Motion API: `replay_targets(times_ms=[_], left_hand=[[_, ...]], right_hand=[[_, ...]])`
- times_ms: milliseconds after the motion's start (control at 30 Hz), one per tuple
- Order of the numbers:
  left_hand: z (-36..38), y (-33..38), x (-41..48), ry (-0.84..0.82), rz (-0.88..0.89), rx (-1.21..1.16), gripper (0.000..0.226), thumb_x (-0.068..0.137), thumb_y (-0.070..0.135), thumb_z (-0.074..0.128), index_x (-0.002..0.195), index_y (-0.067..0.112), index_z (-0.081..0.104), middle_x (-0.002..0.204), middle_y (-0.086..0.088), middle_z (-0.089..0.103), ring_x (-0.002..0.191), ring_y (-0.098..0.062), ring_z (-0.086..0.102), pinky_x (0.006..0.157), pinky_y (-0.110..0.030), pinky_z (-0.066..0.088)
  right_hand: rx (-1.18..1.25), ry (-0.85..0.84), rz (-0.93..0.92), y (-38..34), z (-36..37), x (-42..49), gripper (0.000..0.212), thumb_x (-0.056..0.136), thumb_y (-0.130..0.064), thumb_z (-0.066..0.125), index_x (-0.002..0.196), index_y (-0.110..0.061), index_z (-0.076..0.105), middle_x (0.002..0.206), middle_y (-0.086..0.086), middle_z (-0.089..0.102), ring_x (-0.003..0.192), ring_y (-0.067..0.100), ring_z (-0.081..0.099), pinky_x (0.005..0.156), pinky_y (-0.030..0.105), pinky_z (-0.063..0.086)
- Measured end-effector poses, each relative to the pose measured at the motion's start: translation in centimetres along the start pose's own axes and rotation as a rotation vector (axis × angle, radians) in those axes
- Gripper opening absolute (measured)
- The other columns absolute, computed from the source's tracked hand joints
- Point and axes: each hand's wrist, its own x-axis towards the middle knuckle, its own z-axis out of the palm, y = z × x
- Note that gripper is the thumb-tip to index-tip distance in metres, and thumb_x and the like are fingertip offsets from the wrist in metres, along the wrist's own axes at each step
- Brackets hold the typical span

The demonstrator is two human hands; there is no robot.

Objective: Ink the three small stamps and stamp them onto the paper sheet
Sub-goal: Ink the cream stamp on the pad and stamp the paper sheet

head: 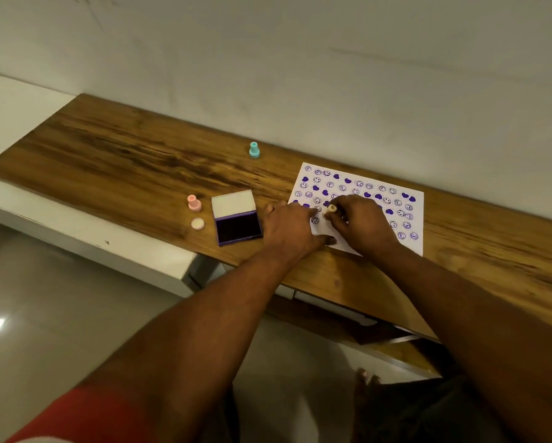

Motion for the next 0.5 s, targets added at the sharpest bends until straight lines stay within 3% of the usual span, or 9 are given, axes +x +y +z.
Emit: replay_targets(times_ms=[67,167,200,267,333,400,500], left_hand=[[0.0,0.0,0.0,-0.027,-0.006,0.001,0.092,0.07,0.093,0.059,0.146,0.042,0.056,0.135,-0.002,0.064,0.129,-0.028,0.053,0.106,-0.05,0.032],[0.0,0.0,-0.1,-0.042,-0.028,-0.008,0.094,0.068,0.094,0.06,0.147,0.044,0.053,0.141,-0.001,0.062,0.133,-0.029,0.052,0.11,-0.052,0.031],[0.0,0.0,-0.1,-0.045,-0.034,-0.007,0.095,0.067,0.095,0.059,0.147,0.045,0.053,0.142,-0.001,0.062,0.134,-0.029,0.052,0.11,-0.053,0.031],[-0.1,0.0,-0.1,-0.044,-0.041,-0.004,0.095,0.066,0.096,0.058,0.146,0.045,0.053,0.14,-0.002,0.062,0.133,-0.028,0.052,0.11,-0.053,0.031],[-0.2,-0.1,-0.3,-0.016,-0.042,-0.036,0.089,0.068,0.093,0.06,0.143,0.044,0.058,0.135,-0.001,0.065,0.13,-0.027,0.052,0.108,-0.052,0.033],[-0.2,-0.2,-0.5,0.017,-0.035,-0.092,0.081,0.073,0.085,0.062,0.141,0.041,0.06,0.132,-0.001,0.066,0.128,-0.027,0.053,0.106,-0.049,0.034],[-0.3,-0.2,-0.6,0.01,-0.037,-0.095,0.079,0.076,0.079,0.065,0.145,0.04,0.057,0.135,-0.001,0.064,0.131,-0.027,0.051,0.108,-0.05,0.034]], right_hand=[[0.05,0.185,-0.06,-1.1,-1.8,1.2,0.023,0.1,-0.031,0.063,0.11,-0.014,0.075,0.097,0.004,0.075,0.085,0.018,0.067,0.081,0.035,0.053],[0.098,0.473,-0.14,-2.8,-4.4,3.0,0.022,0.1,-0.037,0.061,0.109,-0.021,0.073,0.092,-0.011,0.068,0.077,0.001,0.056,0.073,0.009,0.042],[0.11,0.514,-0.151,-3.1,-4.6,3.0,0.022,0.1,-0.038,0.06,0.109,-0.022,0.072,0.092,-0.013,0.066,0.077,0.001,0.056,0.072,0.006,0.04],[0.109,0.461,-0.144,-2.8,-3.1,1.9,0.021,0.102,-0.035,0.06,0.108,-0.019,0.072,0.093,-0.006,0.069,0.079,0.008,0.059,0.073,0.02,0.048],[0.052,0.229,-0.062,-1.7,-0.1,0.1,0.023,0.104,-0.03,0.057,0.108,-0.013,0.073,0.097,0.005,0.072,0.086,0.021,0.065,0.078,0.036,0.05],[0.005,-0.006,0.058,-0.5,2.5,-1.2,0.03,0.106,-0.031,0.052,0.115,-0.01,0.071,0.106,0.013,0.072,0.098,0.03,0.065,0.078,0.035,0.044],[-0.048,-0.01,0.108,0.0,3.6,-0.9,0.031,0.106,-0.032,0.049,0.118,-0.011,0.069,0.109,0.013,0.071,0.099,0.03,0.065,0.078,0.035,0.041]])
